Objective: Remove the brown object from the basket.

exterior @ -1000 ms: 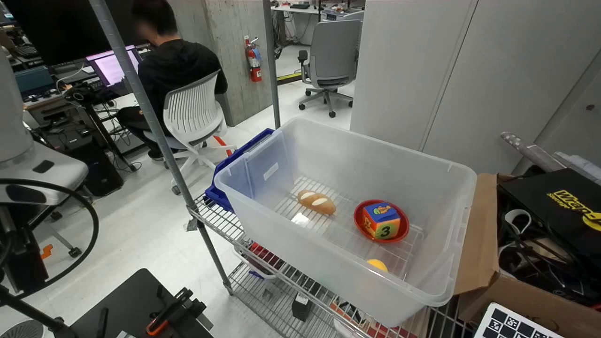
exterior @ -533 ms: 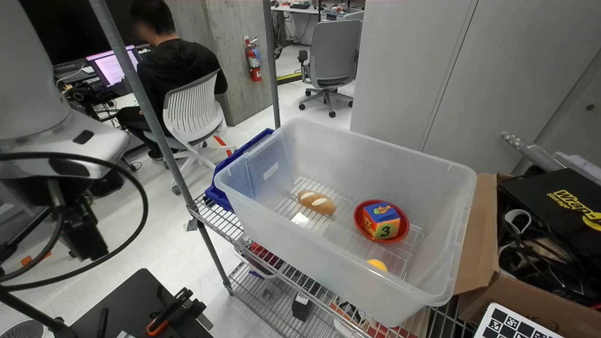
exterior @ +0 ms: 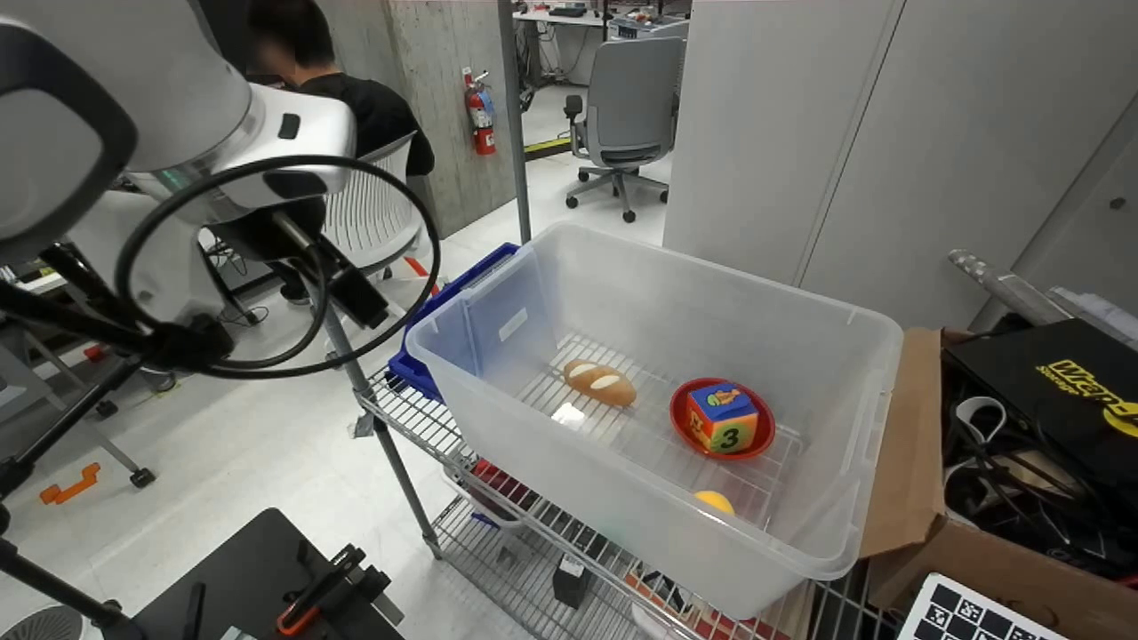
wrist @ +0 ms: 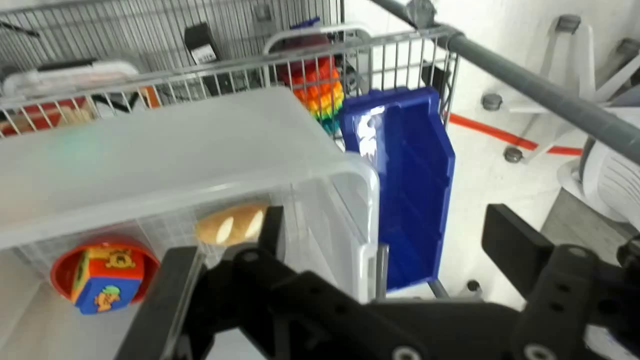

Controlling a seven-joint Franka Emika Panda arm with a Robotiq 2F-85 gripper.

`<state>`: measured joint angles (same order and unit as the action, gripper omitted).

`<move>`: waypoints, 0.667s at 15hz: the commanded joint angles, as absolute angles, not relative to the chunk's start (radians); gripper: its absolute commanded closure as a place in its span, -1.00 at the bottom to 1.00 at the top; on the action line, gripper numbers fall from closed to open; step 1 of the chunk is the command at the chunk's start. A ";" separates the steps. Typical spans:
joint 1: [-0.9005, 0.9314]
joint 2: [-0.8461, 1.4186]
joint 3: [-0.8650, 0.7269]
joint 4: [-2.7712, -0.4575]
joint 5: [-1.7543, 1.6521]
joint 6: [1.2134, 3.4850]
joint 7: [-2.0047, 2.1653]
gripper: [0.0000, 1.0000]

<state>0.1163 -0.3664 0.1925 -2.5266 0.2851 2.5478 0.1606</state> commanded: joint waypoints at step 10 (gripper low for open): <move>0.131 0.279 0.140 -1.916 0.809 2.783 -0.273 -1.00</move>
<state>0.1737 0.1135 0.1326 -2.1127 0.6992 2.8438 -0.1870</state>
